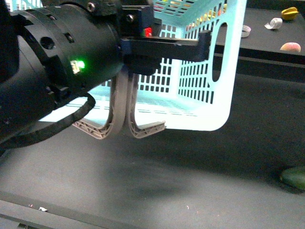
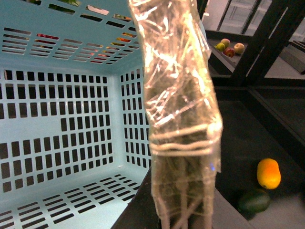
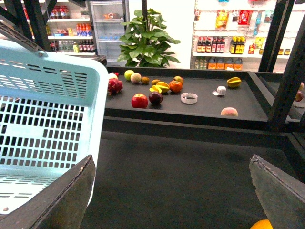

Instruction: Pick mango with right arm and hold basket with left

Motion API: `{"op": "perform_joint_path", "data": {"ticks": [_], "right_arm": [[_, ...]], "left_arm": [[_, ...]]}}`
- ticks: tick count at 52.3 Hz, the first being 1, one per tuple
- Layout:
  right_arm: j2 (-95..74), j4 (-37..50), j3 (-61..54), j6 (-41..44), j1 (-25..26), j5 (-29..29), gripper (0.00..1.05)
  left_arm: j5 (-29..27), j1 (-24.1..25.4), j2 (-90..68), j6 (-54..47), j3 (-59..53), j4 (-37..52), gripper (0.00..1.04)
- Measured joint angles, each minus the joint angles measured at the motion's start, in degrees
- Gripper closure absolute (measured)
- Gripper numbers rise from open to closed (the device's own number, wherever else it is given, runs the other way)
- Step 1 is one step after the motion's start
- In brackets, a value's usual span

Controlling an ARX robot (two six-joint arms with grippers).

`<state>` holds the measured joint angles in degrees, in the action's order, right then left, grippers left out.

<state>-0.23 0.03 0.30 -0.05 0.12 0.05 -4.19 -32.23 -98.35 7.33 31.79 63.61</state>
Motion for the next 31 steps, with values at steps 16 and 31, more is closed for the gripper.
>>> {"op": "perform_joint_path", "data": {"ticks": [16,31], "right_arm": [[0.0,0.0,0.0,0.0,0.0,0.0,0.08],[0.0,0.0,0.0,0.0,0.0,0.0,0.08]], "left_arm": [[2.3,3.8,-1.0,-4.7,-0.7,1.7,0.99],[4.5,0.5,-2.8,-8.7,-1.9,3.3,0.99]]}}
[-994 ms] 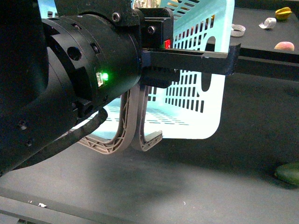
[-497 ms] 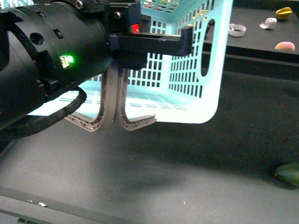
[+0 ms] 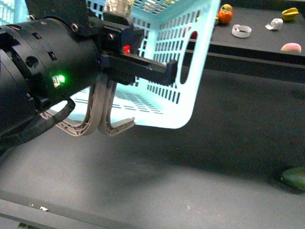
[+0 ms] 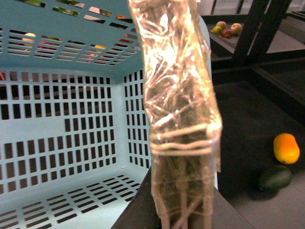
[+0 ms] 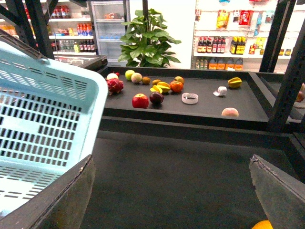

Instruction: Pick mango with right arm and hold basket with left

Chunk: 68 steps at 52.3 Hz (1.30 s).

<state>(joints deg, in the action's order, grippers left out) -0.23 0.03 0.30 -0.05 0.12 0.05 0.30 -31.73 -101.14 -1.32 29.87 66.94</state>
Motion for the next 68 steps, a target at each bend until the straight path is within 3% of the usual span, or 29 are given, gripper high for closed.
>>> {"op": "perform_joint_path", "data": {"ticks": [15,25,62,68], "right_arm": [[0.0,0.0,0.0,0.0,0.0,0.0,0.08],[0.0,0.0,0.0,0.0,0.0,0.0,0.08],[0.0,0.0,0.0,0.0,0.0,0.0,0.08],[-6.0,0.2,0.7,-1.2,0.1,-8.6,0.08]], "left_arm": [[1.4,-2.5,-0.4,0.2,0.0,0.1,0.99],[-1.2,-2.1,0.2,3.6,-0.4,0.5,0.99],[-1.4,-2.0,0.3,4.5,-0.5,0.6,0.99],[-1.4,-2.0,0.3,4.4,-0.5,0.6,0.99]]}}
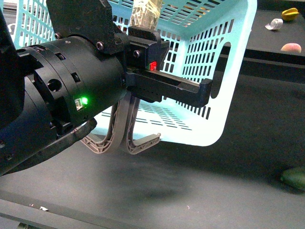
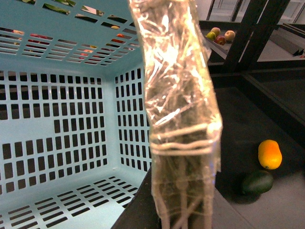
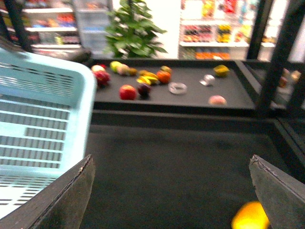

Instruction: Pick mango with right arm and hold basket with left

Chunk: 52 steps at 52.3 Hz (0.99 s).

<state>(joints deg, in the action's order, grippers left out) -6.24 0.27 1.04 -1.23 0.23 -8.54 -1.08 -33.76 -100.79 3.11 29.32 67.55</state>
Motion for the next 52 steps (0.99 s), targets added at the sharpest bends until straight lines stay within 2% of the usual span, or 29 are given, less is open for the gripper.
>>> {"op": "perform_joint_path", "data": {"ticks": [6,15,23,33,52], "right_arm": [[-13.0,11.0,-0.3,0.1,7.1,4.3,0.08],[-44.9,39.6,1.0,4.3,20.3,15.0,0.08],[-71.0,55.9,7.6,10.4,27.6,20.2,0.08],[-93.5,56.5,17.5,22.3,32.2,22.7,0.08],[-118.5,45.3,36.7,50.8,35.8,21.4,0.08]], "left_arm": [[-0.1,0.0,0.1,0.1,0.0,0.0,0.99],[-0.1,0.0,0.1,0.1,0.0,0.0,0.99],[0.0,0.0,0.1,0.1,0.0,0.0,0.99],[-0.2,0.0,0.1,0.1,0.0,0.0,0.99],[0.0,0.0,0.1,0.2,0.0,0.0,0.99]]}}
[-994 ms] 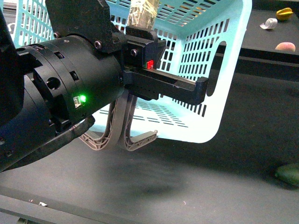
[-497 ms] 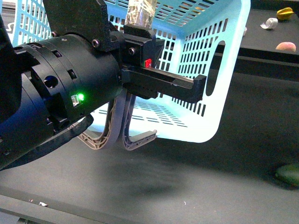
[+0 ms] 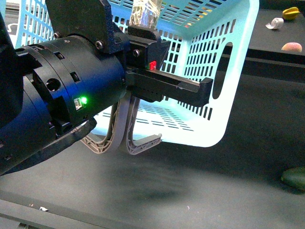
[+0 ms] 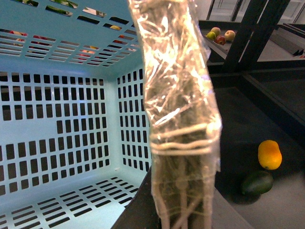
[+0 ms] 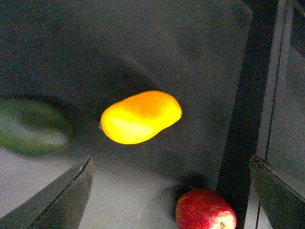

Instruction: Pick mango with right arm and hold basket with left

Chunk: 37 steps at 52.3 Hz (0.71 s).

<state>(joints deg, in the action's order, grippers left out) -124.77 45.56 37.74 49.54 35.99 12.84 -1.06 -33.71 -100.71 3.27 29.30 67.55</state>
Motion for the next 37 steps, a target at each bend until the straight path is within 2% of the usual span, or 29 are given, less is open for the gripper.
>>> {"op": "perform_joint_path", "data": {"ticks": [3,11,17,27,37], "right_arm": [[-3.1,-1.5,2.7,5.6,0.3,-0.6,0.08],[-11.9,-3.7,10.7,27.2,1.2,-3.4,0.08],[-15.0,-5.8,14.3,36.8,1.4,-5.4,0.08],[-19.4,-9.1,20.1,45.6,1.6,-8.5,0.08],[-23.4,-13.4,26.2,47.3,1.7,-10.0,0.08]], "left_arm": [[0.0,0.0,0.0,0.0,0.0,0.0,0.99],[-0.2,0.0,0.0,0.0,0.0,0.0,0.99],[-0.2,0.0,0.0,0.0,0.0,0.0,0.99],[-0.1,0.0,0.0,0.0,0.0,0.0,0.99],[-0.1,0.0,0.0,0.0,0.0,0.0,0.99]]}}
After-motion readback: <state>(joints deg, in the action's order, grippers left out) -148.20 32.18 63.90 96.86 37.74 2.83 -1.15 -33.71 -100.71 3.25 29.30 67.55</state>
